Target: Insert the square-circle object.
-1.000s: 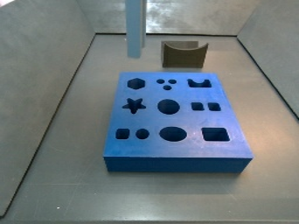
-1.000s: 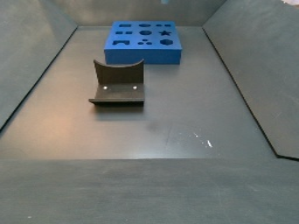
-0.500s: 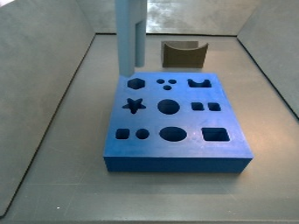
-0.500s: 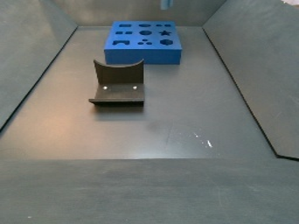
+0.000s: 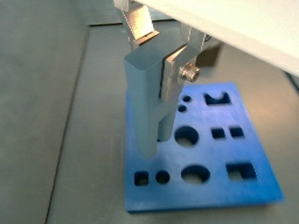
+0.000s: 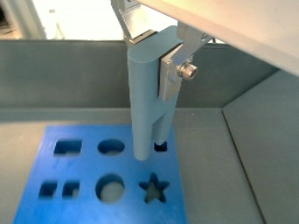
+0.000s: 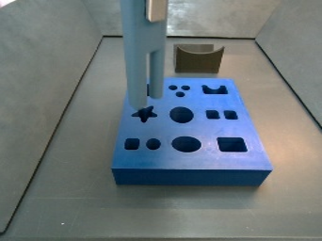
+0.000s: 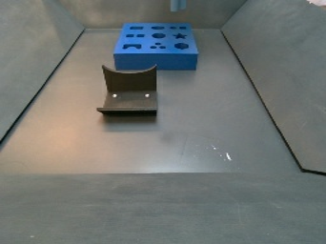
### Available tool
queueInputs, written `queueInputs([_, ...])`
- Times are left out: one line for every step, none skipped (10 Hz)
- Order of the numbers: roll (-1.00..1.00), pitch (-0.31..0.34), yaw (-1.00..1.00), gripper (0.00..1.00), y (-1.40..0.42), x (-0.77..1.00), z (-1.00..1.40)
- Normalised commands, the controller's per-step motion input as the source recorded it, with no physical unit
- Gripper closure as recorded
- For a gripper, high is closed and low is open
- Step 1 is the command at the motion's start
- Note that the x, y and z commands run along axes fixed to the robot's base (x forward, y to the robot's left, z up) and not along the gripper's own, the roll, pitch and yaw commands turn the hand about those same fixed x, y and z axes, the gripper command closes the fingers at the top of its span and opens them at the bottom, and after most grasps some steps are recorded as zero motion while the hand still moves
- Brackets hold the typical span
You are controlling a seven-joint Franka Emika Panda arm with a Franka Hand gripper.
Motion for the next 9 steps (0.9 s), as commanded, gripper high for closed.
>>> queueInputs([0.0, 0.0, -0.74, 1.0, -0.34, 0.25, -0.02])
queueInputs([0.0, 0.0, -0.88, 1.0, -0.32, 0.08, -0.07])
queueInputs([0.0, 0.0, -0.93, 1.0, -0.28, 0.03, -0.12])
queueInputs([0.02, 0.0, -0.93, 1.0, -0.21, 0.07, -0.13])
queueInputs([0.01, 0.0, -0.91, 1.0, -0.2, 0.1, -0.11])
queueInputs([0.01, 0.0, -0.92, 1.0, -0.15, 0.11, -0.1])
queueInputs([0.04, 0.0, -0.98, 1.0, -0.06, 0.07, -0.16])
queueInputs([0.08, -0.01, -1.0, 1.0, 0.0, 0.05, -0.24])
queueInputs([0.15, -0.02, -0.97, 1.0, 0.0, 0.09, -0.39])
